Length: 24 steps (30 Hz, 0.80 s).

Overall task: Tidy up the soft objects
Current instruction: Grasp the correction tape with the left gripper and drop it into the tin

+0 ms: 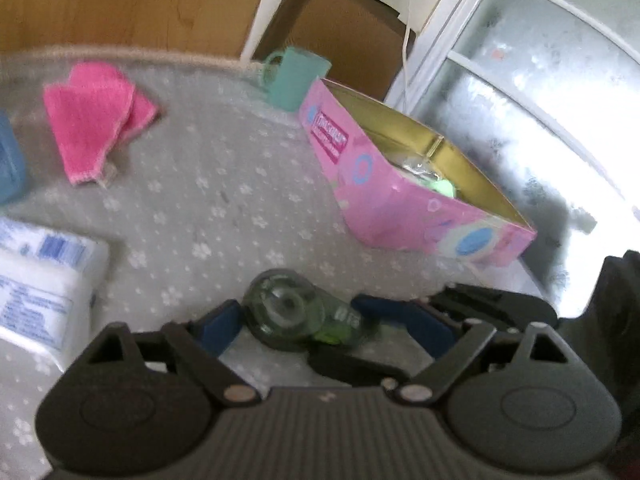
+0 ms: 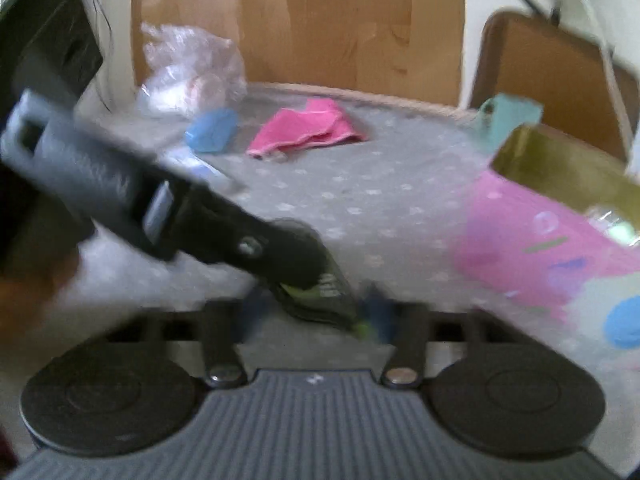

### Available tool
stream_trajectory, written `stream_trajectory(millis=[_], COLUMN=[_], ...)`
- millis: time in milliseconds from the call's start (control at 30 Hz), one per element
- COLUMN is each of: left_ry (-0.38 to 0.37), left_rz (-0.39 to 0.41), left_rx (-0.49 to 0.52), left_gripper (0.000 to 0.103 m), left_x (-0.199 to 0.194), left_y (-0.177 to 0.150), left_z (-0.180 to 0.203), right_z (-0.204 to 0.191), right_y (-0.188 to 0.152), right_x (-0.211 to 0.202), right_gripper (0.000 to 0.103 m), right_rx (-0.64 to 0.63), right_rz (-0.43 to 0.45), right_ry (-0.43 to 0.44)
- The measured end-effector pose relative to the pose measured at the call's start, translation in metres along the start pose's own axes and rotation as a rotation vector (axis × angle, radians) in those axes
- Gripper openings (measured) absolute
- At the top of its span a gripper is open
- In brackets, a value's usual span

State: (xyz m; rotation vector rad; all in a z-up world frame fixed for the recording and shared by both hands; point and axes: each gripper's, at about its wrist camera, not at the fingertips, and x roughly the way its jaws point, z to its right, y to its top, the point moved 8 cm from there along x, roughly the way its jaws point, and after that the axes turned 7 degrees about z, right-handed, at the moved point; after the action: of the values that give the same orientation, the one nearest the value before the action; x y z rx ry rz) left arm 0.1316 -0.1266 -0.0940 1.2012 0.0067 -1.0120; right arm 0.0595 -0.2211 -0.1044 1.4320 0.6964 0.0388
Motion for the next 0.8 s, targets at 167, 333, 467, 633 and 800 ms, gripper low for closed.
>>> stream_trajectory(millis=[167,333,467,633,800], left_ry=[-0.001,-0.098,-0.168,-0.110,-0.090], left_rz=[0.023,0.114,0.143,0.109,0.105], left_rx=[0.024,0.135,0.225,0.179,0.087], left_gripper=[0.075,0.075,0.079,0.088,0.088], left_x=[-0.003,0.000,0.032,0.105,0.095], left_y=[0.010,0.065,0.100,0.120,0.109], left_z=[0.018,0.076,0.124,0.143,0.112], right_z=[-0.013,0.027,0.079,0.162,0.166], right_y=[0.003,0.042,0.058,0.055,0.042], right_x=[-0.028,-0.065,-0.074,-0.054,-0.093], right_gripper=[0.040,0.040,0.040,0.045,0.045], right_rx=[-0.094,-0.114,-0.124,-0.066,0.085], right_rz=[0.094,0.244,0.275,0.174,0.268], right_ry=[-0.091,-0.243,-0.375,-0.617,-0.588])
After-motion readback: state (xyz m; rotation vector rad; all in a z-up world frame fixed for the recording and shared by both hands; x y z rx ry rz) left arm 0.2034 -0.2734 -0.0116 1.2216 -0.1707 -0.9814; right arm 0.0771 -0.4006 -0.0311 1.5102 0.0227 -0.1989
